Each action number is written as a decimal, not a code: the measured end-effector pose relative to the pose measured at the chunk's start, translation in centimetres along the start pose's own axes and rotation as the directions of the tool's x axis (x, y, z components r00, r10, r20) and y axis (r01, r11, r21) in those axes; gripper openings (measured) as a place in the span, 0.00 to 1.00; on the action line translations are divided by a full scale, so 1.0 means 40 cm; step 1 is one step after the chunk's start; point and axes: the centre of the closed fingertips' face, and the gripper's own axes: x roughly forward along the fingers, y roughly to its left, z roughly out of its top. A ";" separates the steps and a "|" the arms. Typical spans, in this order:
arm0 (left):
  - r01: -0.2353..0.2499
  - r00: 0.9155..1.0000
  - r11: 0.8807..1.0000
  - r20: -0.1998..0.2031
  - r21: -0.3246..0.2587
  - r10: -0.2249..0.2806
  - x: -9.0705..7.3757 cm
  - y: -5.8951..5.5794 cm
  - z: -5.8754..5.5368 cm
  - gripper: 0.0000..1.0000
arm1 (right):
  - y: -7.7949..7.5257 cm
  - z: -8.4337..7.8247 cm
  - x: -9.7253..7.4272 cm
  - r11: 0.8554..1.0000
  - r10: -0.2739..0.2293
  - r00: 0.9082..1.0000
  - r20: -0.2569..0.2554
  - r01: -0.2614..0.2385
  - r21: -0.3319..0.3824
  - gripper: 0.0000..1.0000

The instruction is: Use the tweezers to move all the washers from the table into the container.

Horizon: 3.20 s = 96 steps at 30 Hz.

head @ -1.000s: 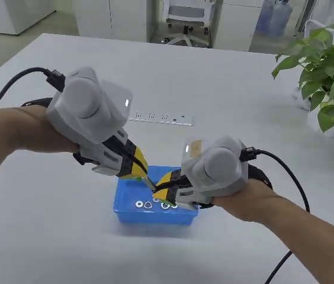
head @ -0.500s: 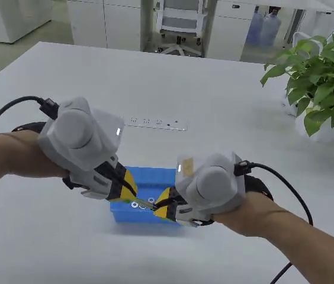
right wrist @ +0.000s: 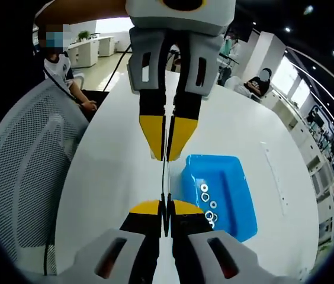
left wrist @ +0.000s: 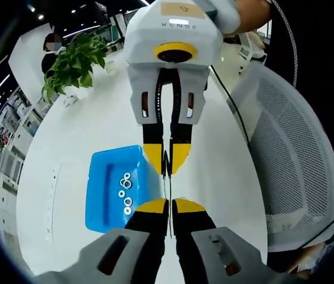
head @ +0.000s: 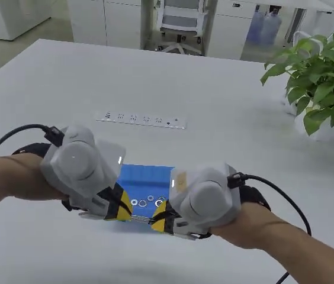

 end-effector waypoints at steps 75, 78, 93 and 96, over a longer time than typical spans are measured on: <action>0.078 0.994 0.995 -0.076 -0.067 -0.084 0.208 -0.152 -0.111 0.10 | 0.164 -0.151 0.114 0.986 0.139 0.984 -0.113 -0.128 0.102 0.13; 0.078 0.994 0.995 -0.077 -0.068 -0.083 0.207 -0.153 -0.111 0.10 | 0.164 -0.152 0.112 0.986 0.141 0.983 -0.119 -0.129 0.102 0.14; 0.047 0.998 0.990 -0.037 -0.130 -0.052 0.166 -0.137 -0.104 0.23 | 0.122 -0.140 0.075 0.992 0.066 0.994 -0.090 -0.056 0.114 0.32; 0.033 0.999 0.986 -0.020 -0.162 -0.037 0.149 -0.132 -0.099 0.27 | 0.106 -0.133 0.056 0.989 0.038 0.997 -0.067 -0.028 0.146 0.36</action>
